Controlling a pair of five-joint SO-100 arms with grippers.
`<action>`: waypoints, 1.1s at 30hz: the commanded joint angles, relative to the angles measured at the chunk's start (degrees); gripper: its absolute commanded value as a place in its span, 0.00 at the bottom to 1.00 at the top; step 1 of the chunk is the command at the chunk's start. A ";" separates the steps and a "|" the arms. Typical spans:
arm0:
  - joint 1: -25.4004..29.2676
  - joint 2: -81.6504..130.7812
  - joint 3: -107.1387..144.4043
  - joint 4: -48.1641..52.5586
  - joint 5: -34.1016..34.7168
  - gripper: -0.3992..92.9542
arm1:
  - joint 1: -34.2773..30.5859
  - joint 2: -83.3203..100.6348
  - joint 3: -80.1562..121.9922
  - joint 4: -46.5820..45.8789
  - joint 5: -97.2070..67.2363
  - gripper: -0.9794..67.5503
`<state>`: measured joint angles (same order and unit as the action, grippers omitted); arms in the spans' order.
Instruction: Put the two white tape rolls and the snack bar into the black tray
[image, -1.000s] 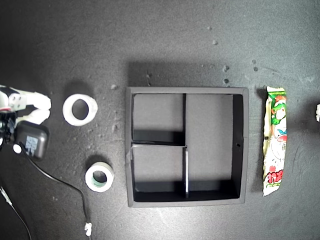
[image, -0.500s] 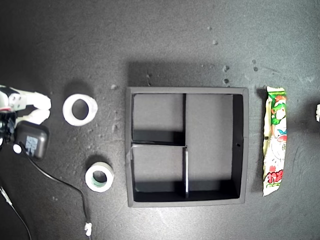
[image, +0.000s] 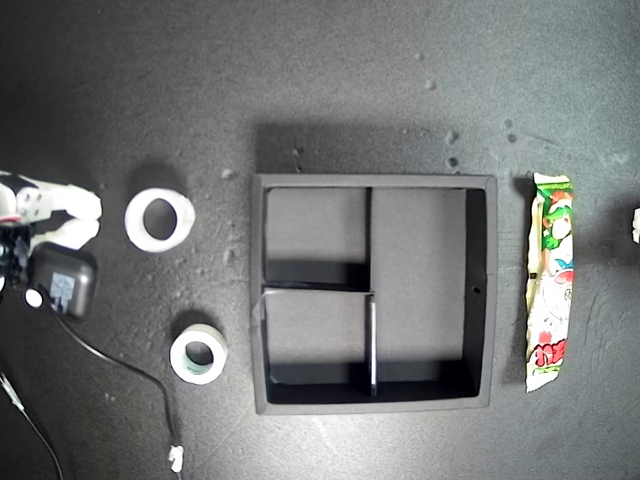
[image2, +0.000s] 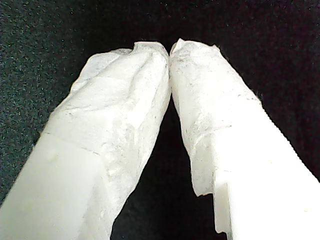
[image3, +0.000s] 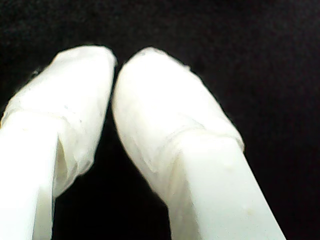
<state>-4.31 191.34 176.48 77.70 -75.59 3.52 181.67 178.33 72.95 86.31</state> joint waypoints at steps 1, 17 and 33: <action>-0.09 2.72 3.34 2.11 -0.53 0.01 | -0.26 -0.26 0.62 0.26 -7.29 0.01; -3.52 2.64 3.34 2.02 -6.06 0.01 | 7.91 -0.26 0.62 -2.11 -6.86 0.01; 11.25 2.64 -2.90 -22.50 12.39 0.09 | -1.14 -0.26 0.62 -16.79 12.22 0.01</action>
<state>5.10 191.34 175.87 57.30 -66.01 2.90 180.88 178.33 54.40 86.84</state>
